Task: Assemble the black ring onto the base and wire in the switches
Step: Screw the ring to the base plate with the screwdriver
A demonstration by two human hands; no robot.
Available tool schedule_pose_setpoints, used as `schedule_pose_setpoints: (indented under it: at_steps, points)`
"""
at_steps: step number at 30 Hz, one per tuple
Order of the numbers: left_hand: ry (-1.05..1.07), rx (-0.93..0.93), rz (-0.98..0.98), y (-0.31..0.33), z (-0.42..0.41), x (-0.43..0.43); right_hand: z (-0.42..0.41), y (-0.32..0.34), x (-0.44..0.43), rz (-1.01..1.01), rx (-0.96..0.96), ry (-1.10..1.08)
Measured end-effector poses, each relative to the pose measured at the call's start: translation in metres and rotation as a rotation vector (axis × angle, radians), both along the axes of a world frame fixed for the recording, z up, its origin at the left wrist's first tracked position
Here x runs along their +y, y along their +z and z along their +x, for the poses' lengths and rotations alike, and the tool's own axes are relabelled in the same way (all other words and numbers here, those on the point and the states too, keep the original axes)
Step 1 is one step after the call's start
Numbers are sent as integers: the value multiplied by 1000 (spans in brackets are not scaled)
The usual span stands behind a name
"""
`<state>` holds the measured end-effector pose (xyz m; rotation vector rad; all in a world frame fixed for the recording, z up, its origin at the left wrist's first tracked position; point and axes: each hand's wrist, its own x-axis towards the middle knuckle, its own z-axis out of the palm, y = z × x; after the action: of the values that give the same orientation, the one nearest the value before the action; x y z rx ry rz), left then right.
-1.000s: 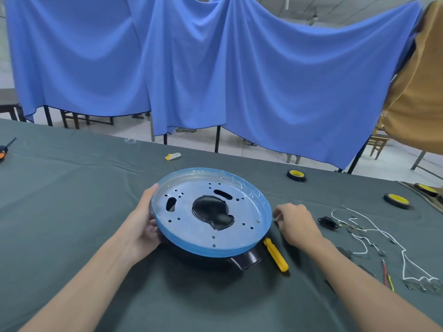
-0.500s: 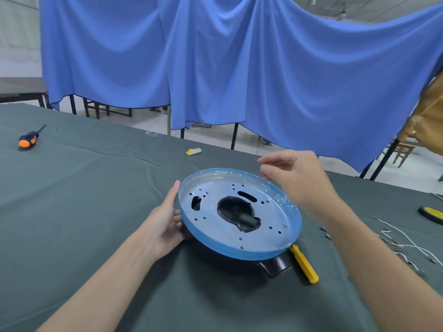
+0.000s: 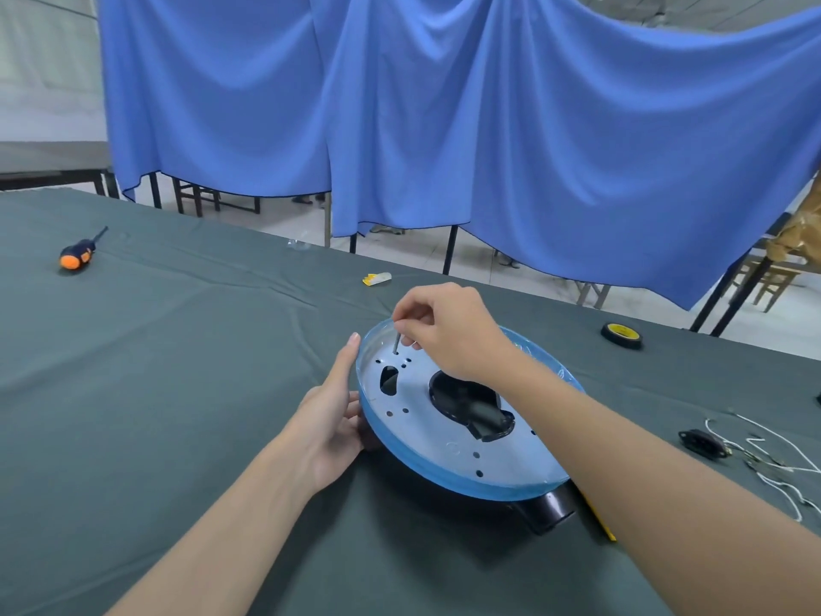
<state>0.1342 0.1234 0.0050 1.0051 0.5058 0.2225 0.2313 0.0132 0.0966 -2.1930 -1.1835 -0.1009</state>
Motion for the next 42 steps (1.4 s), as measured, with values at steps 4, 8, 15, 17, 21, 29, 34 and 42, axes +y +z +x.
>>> schedule_pose_setpoints:
  at_steps: [4, 8, 15, 17, 21, 29, 34, 42]
  points:
    - [4, 9, 11, 1, 0, 0, 3, -7, 10, -25, -37, 24]
    - [19, 16, 16, 1, 1, 0, 4, -13, 18, -42, -66, 45]
    - [35, 1, 6, -1, 3, 0, 2, -17, 22, -73, -112, 81]
    - [37, 1, 1, -2, 3, 1, 3, -16, 22, -90, -115, 87]
    - [41, 11, -25, -1, 2, 1, 2, -16, 20, -112, -129, 89]
    - [55, -39, -58, -2, 3, -1, -2, -19, 23, -114, -34, 66]
    - [71, -26, -78, -1, 4, -3, -2, -20, 27, -256, -197, 100]
    - [61, -2, -80, -1, 2, -1, 1, -16, 25, -346, -144, 134]
